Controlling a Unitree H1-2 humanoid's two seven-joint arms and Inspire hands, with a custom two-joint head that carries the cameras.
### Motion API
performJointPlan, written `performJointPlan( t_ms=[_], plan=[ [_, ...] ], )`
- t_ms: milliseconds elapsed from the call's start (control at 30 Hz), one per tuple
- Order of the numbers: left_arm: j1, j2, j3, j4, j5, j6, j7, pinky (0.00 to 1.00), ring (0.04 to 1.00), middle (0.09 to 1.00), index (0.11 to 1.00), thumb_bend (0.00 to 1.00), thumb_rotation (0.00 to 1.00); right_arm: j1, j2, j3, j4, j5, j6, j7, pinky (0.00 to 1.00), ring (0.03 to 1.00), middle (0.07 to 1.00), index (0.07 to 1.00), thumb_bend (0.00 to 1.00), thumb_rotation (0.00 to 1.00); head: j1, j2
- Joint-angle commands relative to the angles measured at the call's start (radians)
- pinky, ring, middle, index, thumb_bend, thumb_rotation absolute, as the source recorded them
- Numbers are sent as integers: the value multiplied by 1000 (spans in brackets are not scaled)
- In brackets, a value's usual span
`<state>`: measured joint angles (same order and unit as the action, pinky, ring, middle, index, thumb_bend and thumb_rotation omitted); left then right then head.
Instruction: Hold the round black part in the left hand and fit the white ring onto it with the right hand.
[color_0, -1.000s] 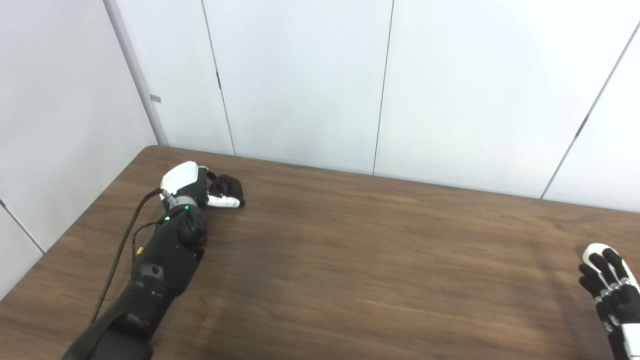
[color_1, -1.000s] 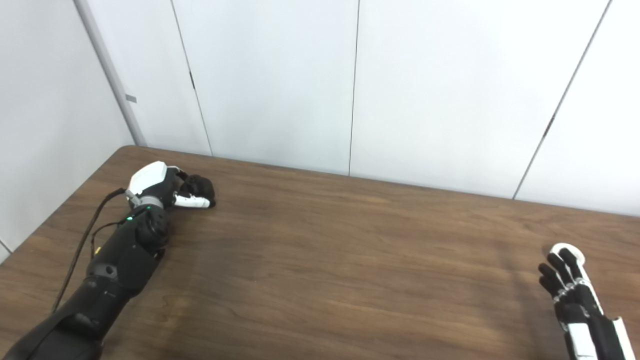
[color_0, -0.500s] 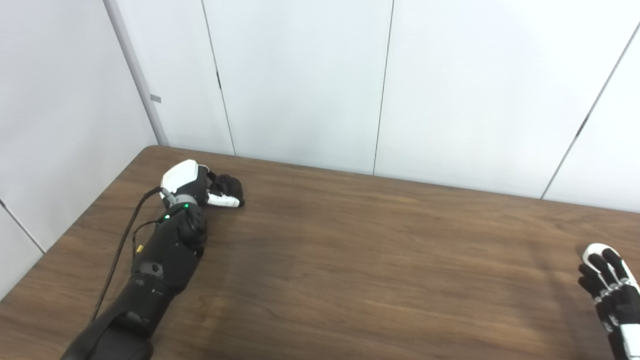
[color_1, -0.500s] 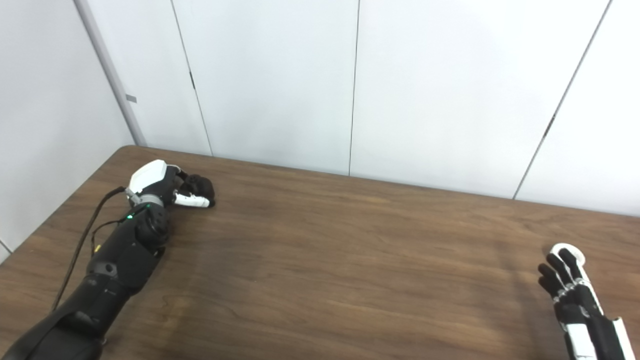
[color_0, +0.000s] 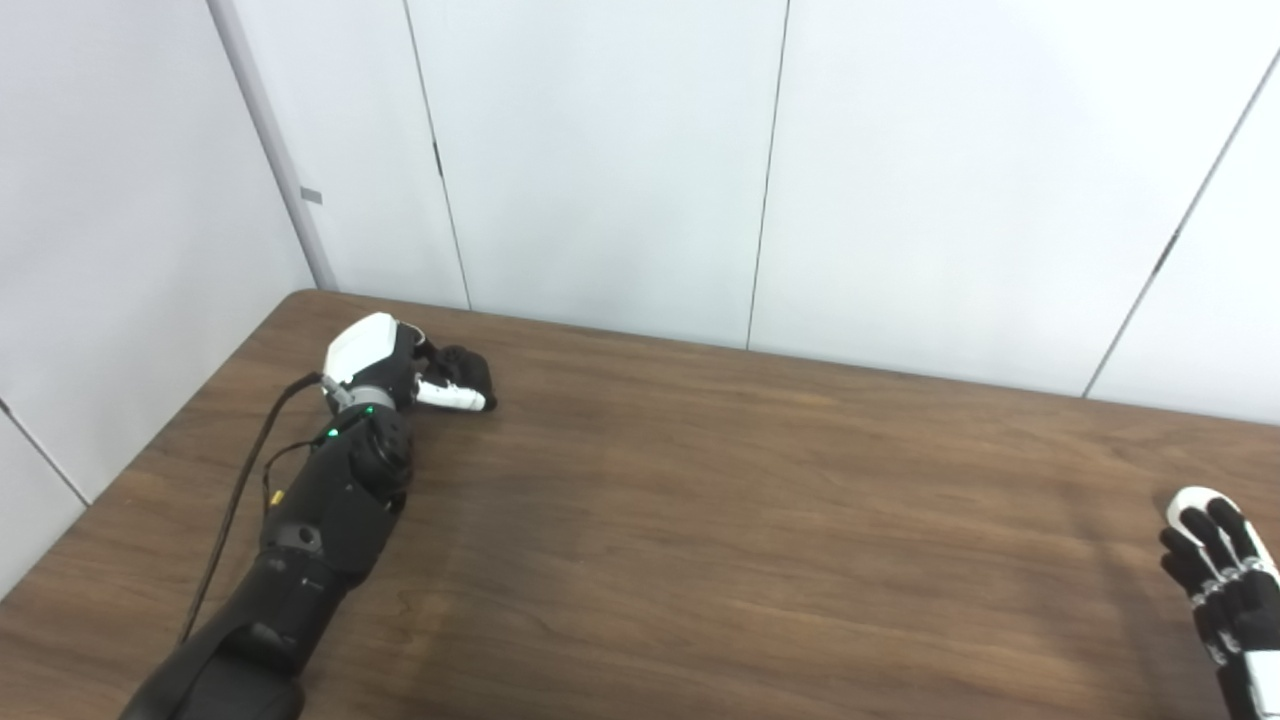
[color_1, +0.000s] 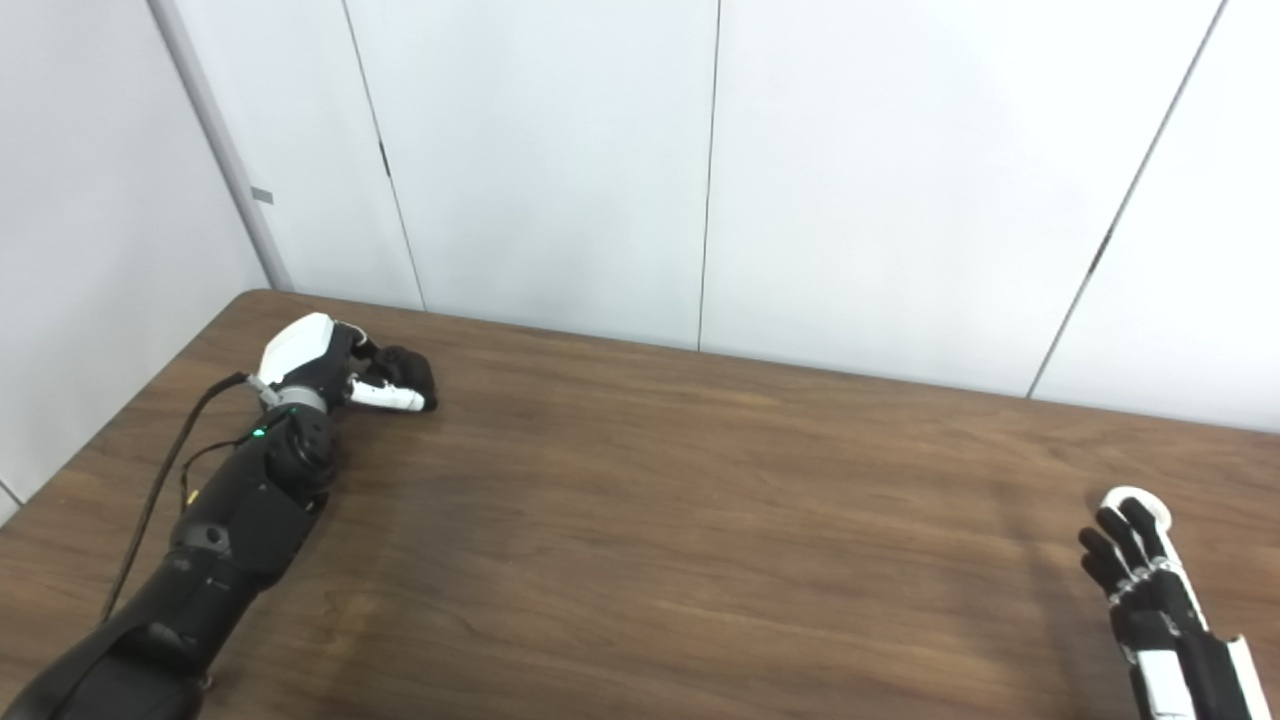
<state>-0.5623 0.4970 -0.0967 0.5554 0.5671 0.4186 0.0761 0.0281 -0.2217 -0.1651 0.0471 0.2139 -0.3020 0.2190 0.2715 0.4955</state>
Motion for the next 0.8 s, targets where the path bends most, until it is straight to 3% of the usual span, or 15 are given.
performJointPlan(
  t_ms=[0, 300, 500, 767],
  plan=[
    [-38, 36, 0, -32, 16, -18, 38, 1000, 874, 750, 483, 522, 47, 99, 67, 27, 110, 18, -1, -3, 932, 918, 940, 958, 625, 843, 0, 1],
    [-20, 41, -10, -72, 20, -9, 29, 1000, 878, 746, 484, 522, 48, 100, 68, 29, 110, -1, 2, -14, 925, 910, 933, 954, 638, 849, -3, 4],
    [8, 42, -17, -154, 30, 27, -3, 1000, 893, 770, 484, 523, 51, 98, 71, 31, 114, 2, -6, -9, 929, 916, 936, 956, 625, 849, -10, 7],
    [73, 25, 8, -329, 86, 51, -112, 1000, 877, 759, 483, 523, 51, 98, 74, 35, 114, 4, -13, -6, 940, 915, 933, 956, 615, 840, -20, 15]
  ],
)
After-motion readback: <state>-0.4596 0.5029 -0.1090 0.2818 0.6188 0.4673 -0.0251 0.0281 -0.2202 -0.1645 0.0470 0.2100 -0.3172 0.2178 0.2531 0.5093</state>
